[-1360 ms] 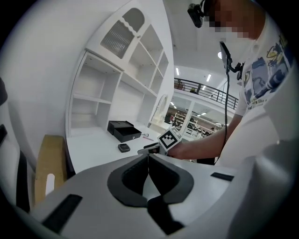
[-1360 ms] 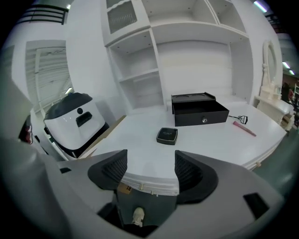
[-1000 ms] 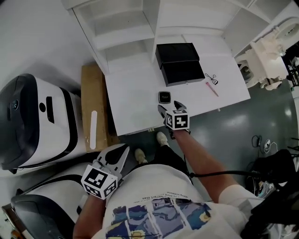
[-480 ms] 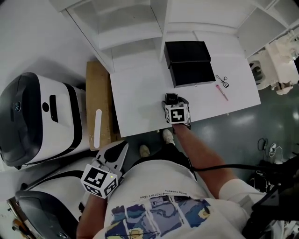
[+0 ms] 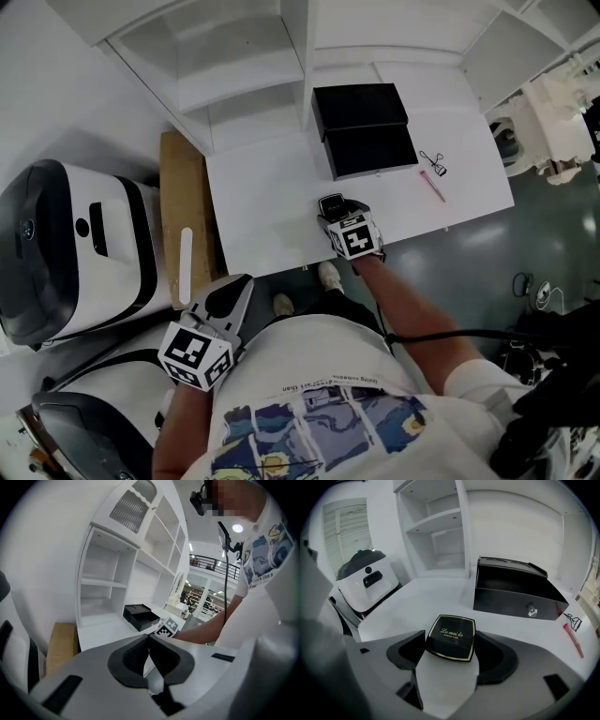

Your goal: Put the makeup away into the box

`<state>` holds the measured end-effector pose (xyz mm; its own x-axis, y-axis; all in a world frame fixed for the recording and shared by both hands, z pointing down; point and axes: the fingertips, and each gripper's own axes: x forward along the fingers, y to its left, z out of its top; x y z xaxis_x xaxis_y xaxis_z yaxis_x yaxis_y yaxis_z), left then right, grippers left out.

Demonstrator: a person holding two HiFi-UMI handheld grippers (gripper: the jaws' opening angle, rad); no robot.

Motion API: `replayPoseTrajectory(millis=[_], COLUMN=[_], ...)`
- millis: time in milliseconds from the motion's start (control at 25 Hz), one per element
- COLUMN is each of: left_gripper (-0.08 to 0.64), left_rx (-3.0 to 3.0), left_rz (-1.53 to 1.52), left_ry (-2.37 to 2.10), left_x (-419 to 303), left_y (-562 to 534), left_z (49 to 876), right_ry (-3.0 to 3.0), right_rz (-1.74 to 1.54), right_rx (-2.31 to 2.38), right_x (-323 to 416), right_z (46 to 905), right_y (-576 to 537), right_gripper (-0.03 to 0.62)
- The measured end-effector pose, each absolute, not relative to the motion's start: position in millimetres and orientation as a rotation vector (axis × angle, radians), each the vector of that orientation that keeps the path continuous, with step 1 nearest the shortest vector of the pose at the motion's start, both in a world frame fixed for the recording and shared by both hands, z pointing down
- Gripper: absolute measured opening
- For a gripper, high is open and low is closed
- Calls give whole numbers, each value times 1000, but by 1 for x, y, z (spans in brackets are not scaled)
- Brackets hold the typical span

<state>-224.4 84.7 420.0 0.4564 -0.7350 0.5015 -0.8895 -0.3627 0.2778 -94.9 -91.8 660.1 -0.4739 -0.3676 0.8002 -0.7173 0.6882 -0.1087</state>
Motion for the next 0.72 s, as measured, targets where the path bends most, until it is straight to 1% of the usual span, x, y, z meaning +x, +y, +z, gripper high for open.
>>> replayPoseTrajectory(millis=[240, 720], left_gripper=[14, 14], left_rx=[2224, 2263], left_rz=[404, 378], left_ry=[-1336, -1336], left_x=[-210, -184], left_y=[71, 44], left_z=[418, 411], right_ry=[-2151, -2215], right_rz=[552, 524], right_rx=[778, 731], right_x=[-86, -55], right_z=[643, 576], right_y=[-88, -106], right_gripper=[350, 350])
